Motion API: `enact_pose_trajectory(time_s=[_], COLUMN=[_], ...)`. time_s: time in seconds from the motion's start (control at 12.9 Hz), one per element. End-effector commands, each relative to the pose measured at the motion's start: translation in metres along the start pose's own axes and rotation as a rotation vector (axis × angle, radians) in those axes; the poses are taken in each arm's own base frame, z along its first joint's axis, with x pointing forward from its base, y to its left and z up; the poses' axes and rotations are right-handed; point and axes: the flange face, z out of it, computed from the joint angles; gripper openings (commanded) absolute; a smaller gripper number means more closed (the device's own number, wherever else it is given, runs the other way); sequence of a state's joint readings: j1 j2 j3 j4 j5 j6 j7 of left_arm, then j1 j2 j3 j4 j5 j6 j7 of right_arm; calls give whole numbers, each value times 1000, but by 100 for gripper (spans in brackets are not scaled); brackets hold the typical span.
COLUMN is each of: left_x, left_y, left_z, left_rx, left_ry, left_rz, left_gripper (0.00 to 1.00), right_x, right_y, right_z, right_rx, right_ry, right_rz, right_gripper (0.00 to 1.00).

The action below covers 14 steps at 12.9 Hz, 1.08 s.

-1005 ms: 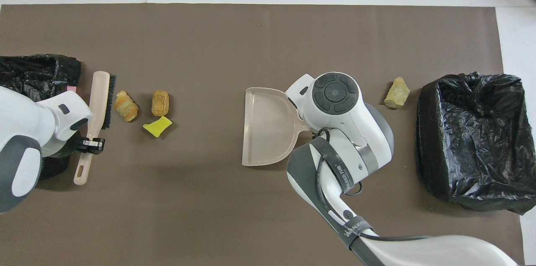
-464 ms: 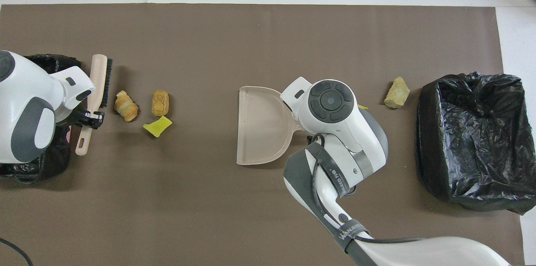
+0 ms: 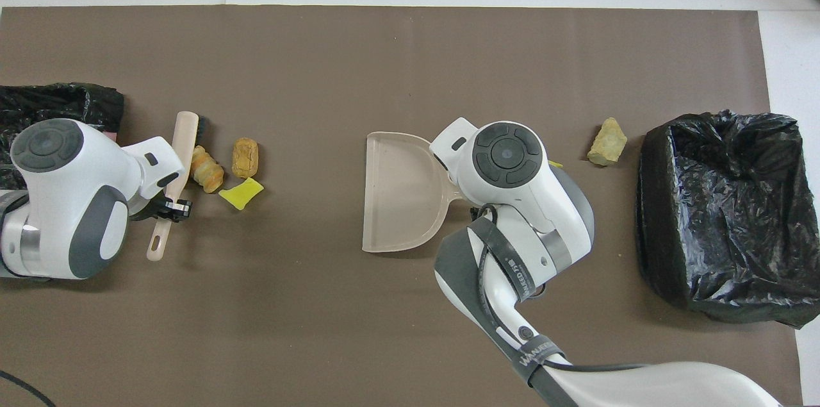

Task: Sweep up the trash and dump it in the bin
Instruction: 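Sweep the bread and sponge pieces into the dustpan with the left gripper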

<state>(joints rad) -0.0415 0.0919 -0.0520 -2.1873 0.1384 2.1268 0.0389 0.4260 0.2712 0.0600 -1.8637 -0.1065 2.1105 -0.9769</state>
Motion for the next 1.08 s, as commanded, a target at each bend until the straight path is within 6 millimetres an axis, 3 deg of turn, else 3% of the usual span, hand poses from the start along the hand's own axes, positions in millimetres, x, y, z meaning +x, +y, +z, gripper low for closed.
enact_pose_trajectory(time_s=[0.0,0.23,0.54,1.0], left_x=[-21,-24,-31,-56], left_y=[49,88,159,250], left_z=[1,-4,-13,-21], left_rx=[4,-38,-103,-182], left_ry=[9,9,24,13], left_rz=[54,55,46,66], left_gripper=[0,0,0,0], right_x=[-7,-9,-9,-9], right_y=[-2,-1,-1,0], right_z=[2,3,3,4], right_rx=[-12,-11,-11,-11], right_ry=[5,4,4,4], right_rz=[-4,2,0,0], right_gripper=[0,0,0,0])
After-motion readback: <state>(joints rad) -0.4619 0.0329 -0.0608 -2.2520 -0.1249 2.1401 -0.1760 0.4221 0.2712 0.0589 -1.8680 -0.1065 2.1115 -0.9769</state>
